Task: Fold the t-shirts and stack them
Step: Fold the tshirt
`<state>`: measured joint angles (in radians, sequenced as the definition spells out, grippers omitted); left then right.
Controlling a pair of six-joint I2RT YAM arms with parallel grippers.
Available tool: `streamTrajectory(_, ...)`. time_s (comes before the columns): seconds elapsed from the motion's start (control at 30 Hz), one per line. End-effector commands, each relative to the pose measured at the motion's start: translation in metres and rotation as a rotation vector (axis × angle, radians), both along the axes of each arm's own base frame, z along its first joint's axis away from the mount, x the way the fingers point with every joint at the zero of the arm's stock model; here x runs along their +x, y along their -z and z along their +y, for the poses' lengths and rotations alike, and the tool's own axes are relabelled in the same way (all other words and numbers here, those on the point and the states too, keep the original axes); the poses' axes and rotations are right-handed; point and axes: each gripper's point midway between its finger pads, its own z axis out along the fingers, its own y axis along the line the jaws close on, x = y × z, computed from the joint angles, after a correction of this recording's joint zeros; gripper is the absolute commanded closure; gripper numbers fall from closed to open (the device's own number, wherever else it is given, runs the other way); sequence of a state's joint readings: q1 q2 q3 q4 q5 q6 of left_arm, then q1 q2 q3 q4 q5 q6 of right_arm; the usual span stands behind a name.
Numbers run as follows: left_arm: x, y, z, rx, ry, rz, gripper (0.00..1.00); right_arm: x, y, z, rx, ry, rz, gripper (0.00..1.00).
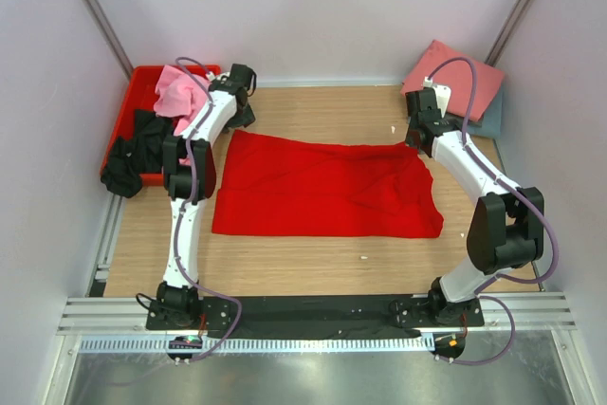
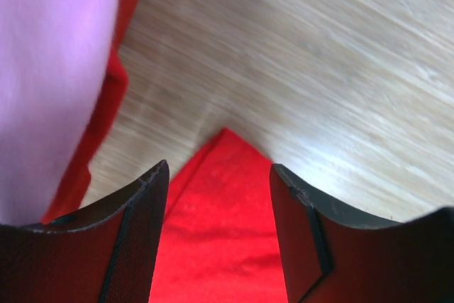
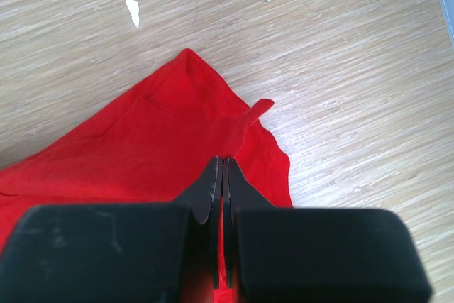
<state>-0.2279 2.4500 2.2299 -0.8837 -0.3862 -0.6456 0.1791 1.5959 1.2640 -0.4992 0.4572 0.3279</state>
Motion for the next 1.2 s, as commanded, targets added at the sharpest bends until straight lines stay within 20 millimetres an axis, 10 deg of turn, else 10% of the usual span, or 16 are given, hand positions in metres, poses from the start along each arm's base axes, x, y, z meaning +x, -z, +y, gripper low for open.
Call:
streamTrajectory(0.0,0.010,-0.001,0.001,-0.001,-0.003,-0.021,0.40,0.004,-0.025,0.000,0.014,0.016,-0.074,0.98)
streamTrajectory(0.3,0.024,0.021,-0.004,-0.023,0.003,-0.011,0.46,0.005,-0.026,0.002,0.026,0.002,-0.091,0.98)
streamTrajectory(0.4,0.023,0.024,-0.005,-0.025,0.000,-0.007,0.74,0.005,-0.027,0.001,0.023,0.008,-0.092,0.98)
streamTrajectory(0.6,0.017,0.014,-0.006,-0.039,0.007,-0.001,0.99,0.009,-0.028,0.004,0.030,0.001,-0.099,0.98)
streamTrajectory(1.17,0.002,-0.074,0.008,0.004,0.010,-0.106,1.00,0.071,-0.065,0.023,0.047,-0.079,-0.151,0.99)
